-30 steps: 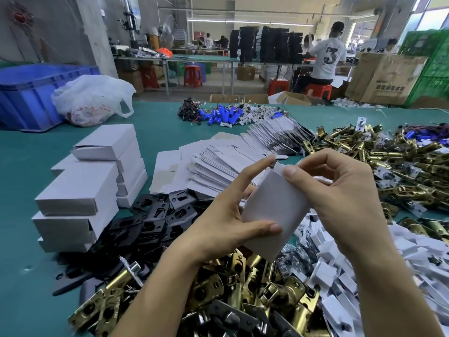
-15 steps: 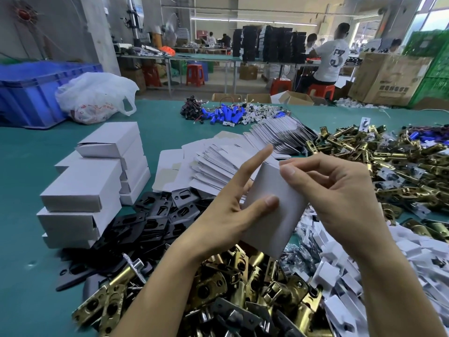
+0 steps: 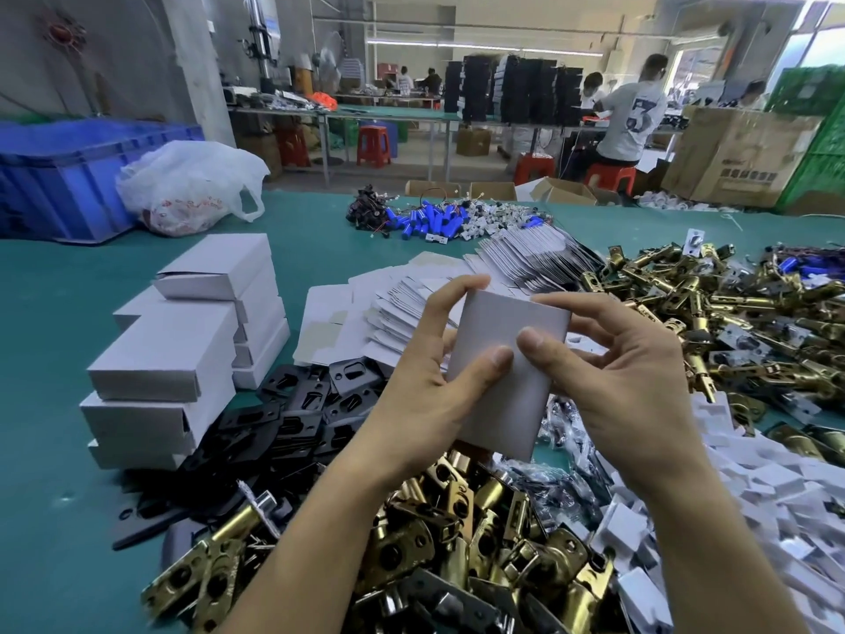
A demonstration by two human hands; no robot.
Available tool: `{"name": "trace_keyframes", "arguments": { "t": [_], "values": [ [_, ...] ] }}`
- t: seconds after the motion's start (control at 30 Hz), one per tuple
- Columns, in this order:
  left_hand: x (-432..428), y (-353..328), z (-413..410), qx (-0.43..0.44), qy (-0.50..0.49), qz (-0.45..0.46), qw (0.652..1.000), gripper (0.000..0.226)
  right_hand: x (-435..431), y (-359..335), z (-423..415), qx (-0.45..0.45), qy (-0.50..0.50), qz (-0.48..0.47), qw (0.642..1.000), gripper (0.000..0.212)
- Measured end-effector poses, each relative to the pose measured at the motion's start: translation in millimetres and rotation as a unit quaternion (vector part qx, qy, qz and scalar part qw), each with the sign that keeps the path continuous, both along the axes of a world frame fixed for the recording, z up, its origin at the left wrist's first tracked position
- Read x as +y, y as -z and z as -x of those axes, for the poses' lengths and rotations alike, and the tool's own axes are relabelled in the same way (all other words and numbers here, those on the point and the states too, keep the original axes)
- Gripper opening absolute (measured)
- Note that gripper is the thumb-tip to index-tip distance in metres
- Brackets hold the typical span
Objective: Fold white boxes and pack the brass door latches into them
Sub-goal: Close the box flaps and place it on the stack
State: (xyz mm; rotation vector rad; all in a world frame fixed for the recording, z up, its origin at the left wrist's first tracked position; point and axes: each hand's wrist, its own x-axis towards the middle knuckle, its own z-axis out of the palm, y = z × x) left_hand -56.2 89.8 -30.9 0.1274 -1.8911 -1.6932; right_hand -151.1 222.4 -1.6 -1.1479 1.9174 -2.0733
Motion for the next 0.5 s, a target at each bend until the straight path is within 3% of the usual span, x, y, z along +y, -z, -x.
{"name": "trace_keyframes", "arguments": {
  "t": [0.1,0.2,0.27,0.33,0.43,0.5],
  "values": [
    [1.9,-4.7,0.8,-0.017,-0.094,0.132,0.987,0.076,-1.0,1.3,0.4,-0.026,0.039,0.027,0.999,0.030],
    [9.9,-8.0,-2.4,-0.062,-0.130,0.309,0.940,0.099,-4.8,2.2,0.8,-0.103,0.072,0.071,0.990,0.033],
    [15.5,-7.9,-4.8,-0.085,-0.141,0.382,0.909,0.105,-7.6,1.1,-1.0,-0.138,0.064,0.084,0.985,0.035],
    [15.6,-8.6,-7.8,-0.083,-0.171,0.394,0.899,0.097,-10.3,-0.9,-4.6,-0.166,0.037,0.083,0.982,0.040],
    [3.3,-13.1,-17.0,-0.087,-0.241,0.337,0.906,0.084,-14.7,-1.4,-8.6,-0.216,-0.030,0.063,0.974,0.047],
    [-12.0,-15.0,-27.5,-0.116,-0.321,0.323,0.883,0.079,-17.1,1.2,-9.4,-0.218,-0.044,0.016,0.975,0.041]
  ]
}}
